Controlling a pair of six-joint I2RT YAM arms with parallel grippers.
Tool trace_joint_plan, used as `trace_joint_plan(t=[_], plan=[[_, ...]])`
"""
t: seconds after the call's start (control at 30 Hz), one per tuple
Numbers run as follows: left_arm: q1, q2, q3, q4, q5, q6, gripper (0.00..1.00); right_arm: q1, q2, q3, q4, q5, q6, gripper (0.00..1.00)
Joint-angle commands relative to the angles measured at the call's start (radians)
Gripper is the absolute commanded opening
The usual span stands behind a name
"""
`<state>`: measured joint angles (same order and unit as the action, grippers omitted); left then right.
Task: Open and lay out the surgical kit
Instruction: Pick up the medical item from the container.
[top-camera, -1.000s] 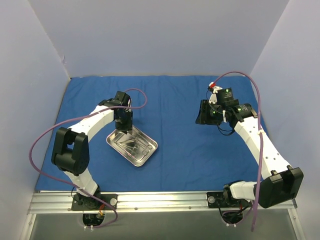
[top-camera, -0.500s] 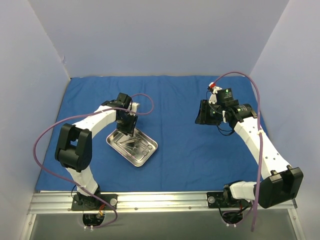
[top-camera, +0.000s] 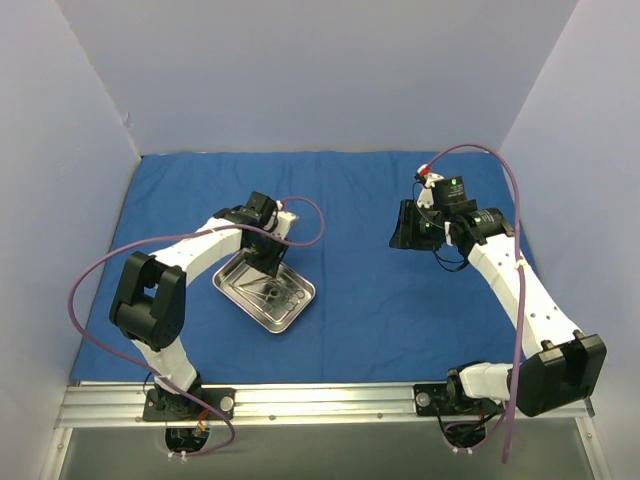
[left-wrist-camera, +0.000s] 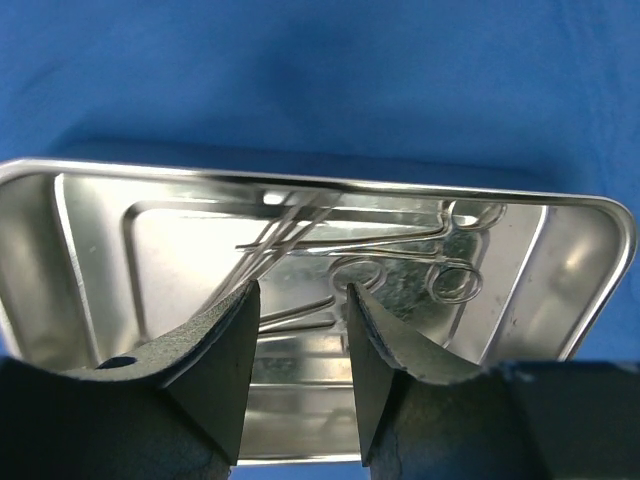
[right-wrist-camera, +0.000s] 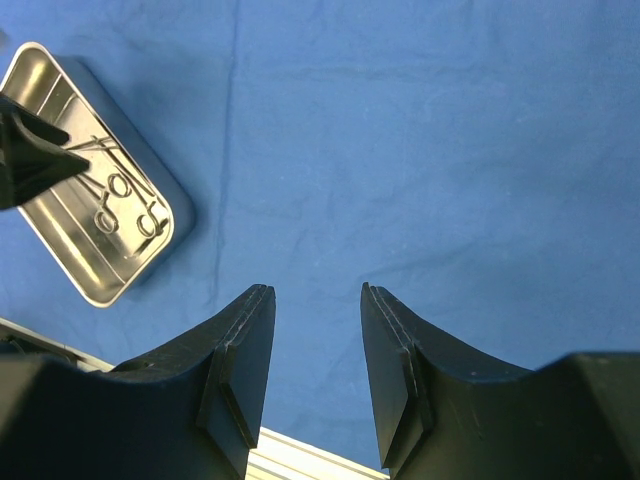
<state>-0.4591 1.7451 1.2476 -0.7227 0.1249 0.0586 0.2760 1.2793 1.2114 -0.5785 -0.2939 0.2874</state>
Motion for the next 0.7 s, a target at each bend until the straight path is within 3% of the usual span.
trace_joint_plan(t=[0.0,0.4,0.67], plan=[[-0.039,0.021,0.018,0.032,-0.033,0.038,0.49,0.002,0.0,0.007,0.019,-0.011,-0.001,0.4],[-0.061,0.033,0.021,0.085,-0.149,0.035,0.48,-0.003,-0.011,-0.001,0.005,-0.01,-0.016,0.4],[-0.059,0.086,0.042,0.072,-0.127,0.066,0.48,-0.004,-0.008,0.007,0.0,-0.008,-0.024,0.4]])
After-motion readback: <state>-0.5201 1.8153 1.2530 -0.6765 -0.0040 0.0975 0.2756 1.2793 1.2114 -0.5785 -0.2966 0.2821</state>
